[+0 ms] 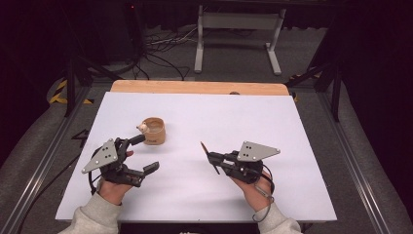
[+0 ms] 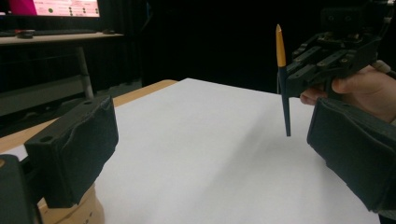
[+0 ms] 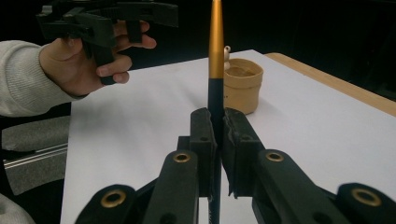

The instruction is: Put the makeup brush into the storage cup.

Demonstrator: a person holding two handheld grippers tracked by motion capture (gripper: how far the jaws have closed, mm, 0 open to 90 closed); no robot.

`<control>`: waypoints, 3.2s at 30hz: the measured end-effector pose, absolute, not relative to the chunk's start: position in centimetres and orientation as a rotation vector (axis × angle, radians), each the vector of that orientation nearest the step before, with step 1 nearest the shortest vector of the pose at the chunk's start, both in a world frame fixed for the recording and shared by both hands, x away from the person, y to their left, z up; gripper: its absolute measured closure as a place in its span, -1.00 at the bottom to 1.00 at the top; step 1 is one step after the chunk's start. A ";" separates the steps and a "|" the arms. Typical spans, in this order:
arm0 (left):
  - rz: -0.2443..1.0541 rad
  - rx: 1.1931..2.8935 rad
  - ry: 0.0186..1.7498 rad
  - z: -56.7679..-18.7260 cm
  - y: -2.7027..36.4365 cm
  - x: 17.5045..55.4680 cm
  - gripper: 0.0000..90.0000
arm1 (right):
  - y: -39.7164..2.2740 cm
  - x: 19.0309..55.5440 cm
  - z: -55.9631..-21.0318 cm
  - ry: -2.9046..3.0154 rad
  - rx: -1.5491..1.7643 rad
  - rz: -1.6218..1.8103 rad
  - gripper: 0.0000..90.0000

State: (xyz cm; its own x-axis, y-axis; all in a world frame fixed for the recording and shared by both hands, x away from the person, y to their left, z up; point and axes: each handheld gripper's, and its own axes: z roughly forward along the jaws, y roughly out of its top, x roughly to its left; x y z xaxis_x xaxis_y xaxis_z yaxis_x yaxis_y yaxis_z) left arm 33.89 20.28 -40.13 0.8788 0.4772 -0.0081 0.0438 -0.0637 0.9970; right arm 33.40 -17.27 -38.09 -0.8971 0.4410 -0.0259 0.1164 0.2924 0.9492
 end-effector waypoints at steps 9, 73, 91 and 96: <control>0.355 1.612 0.381 -39.4 18.6 34.0 -0.95 | -16.1 33.3 -38.7 2.277 0.483 1.682 0.85; 0.108 1.719 0.294 -38.5 11.7 34.3 0.61 | -14.7 32.7 -39.7 2.271 0.394 1.692 0.85; 0.089 1.712 0.310 -38.6 11.8 34.5 0.83 | -14.6 32.6 -39.7 2.271 0.386 1.684 0.85; 0.104 1.721 0.305 -38.5 11.8 34.3 0.85 | -14.5 32.6 -39.7 2.269 0.380 1.684 0.82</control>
State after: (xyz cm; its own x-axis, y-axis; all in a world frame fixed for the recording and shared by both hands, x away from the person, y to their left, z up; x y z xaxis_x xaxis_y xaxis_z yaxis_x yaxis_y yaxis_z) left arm 34.29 11.80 -38.47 0.9602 0.2600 -0.1026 0.1435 -0.1432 0.9792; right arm 32.62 -14.53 -39.74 -0.9234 0.3768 -0.0734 0.0388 0.2819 0.9587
